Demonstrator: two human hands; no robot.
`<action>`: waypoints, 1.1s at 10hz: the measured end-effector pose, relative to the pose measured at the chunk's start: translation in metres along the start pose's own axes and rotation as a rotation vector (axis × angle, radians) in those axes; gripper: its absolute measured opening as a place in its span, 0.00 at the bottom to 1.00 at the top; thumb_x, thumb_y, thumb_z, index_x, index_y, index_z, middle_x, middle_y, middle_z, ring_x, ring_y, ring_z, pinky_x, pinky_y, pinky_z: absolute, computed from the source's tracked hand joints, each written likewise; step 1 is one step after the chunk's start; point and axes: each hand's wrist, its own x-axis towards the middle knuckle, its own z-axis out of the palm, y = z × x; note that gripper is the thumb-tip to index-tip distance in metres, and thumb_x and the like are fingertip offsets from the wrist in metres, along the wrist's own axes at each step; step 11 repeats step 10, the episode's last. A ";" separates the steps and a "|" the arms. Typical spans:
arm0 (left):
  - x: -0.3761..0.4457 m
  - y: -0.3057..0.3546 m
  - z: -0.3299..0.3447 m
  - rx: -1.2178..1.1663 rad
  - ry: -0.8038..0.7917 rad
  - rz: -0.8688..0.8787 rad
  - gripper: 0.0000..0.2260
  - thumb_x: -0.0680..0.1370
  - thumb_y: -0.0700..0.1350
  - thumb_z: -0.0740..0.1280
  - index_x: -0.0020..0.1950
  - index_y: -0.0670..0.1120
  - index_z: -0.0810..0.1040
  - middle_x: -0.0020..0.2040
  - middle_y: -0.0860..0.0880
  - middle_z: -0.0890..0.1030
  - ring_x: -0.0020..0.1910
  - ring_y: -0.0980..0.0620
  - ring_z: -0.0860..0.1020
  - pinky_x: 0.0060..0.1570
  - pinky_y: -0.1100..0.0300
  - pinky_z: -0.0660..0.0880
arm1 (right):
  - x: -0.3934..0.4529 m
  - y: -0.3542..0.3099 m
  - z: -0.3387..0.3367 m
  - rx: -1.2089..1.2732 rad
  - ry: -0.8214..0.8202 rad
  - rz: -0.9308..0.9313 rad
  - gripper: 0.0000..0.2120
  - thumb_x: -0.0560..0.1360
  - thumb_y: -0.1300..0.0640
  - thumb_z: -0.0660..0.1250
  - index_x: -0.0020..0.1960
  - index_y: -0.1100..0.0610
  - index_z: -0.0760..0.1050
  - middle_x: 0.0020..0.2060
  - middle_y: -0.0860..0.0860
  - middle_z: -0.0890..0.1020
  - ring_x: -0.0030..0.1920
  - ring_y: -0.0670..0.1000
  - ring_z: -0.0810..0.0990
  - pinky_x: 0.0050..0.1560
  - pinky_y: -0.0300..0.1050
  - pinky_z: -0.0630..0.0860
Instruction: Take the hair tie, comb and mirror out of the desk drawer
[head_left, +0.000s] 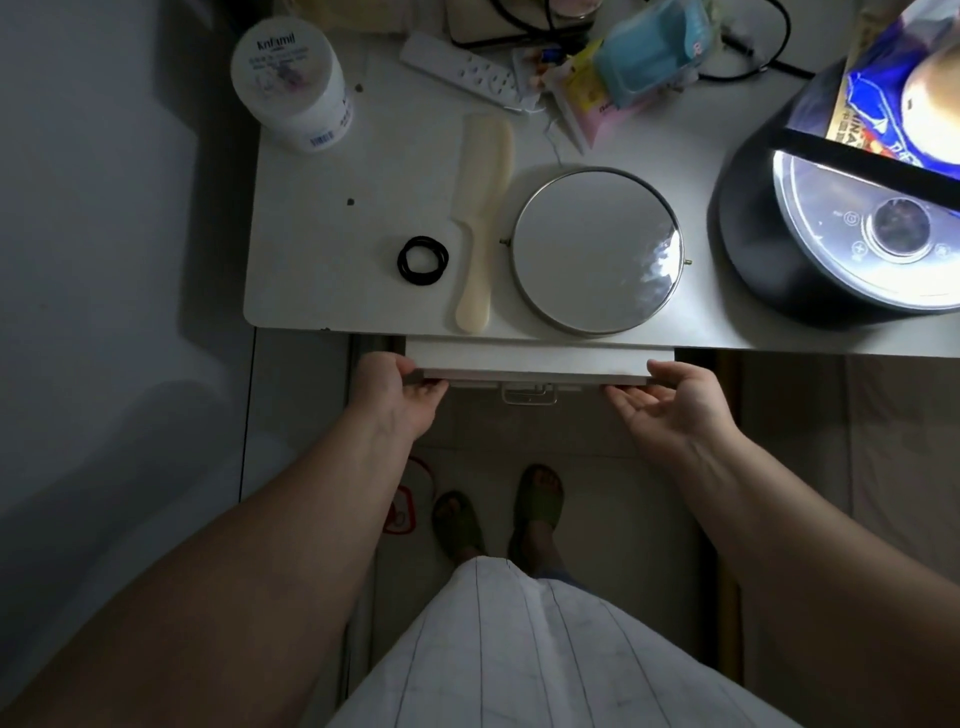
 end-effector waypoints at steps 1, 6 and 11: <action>0.004 0.001 0.003 -0.029 -0.014 0.016 0.09 0.74 0.31 0.52 0.46 0.39 0.70 0.60 0.37 0.72 0.62 0.38 0.71 0.72 0.41 0.63 | 0.003 -0.004 0.002 0.004 -0.013 0.002 0.11 0.77 0.65 0.55 0.59 0.65 0.66 0.53 0.62 0.75 0.67 0.60 0.71 0.70 0.53 0.66; 0.000 0.002 0.002 -0.085 -0.075 0.008 0.09 0.74 0.33 0.53 0.48 0.40 0.71 0.55 0.39 0.74 0.64 0.39 0.72 0.72 0.40 0.62 | 0.000 -0.007 0.005 -0.019 -0.007 -0.003 0.17 0.77 0.65 0.56 0.66 0.64 0.63 0.68 0.64 0.69 0.69 0.62 0.68 0.69 0.54 0.66; -0.078 0.017 -0.017 0.345 -0.087 0.034 0.21 0.79 0.39 0.56 0.72 0.36 0.63 0.62 0.36 0.74 0.69 0.38 0.68 0.71 0.48 0.63 | -0.055 -0.003 -0.008 -0.213 0.010 -0.135 0.21 0.78 0.64 0.58 0.70 0.66 0.63 0.67 0.64 0.70 0.63 0.62 0.75 0.62 0.53 0.72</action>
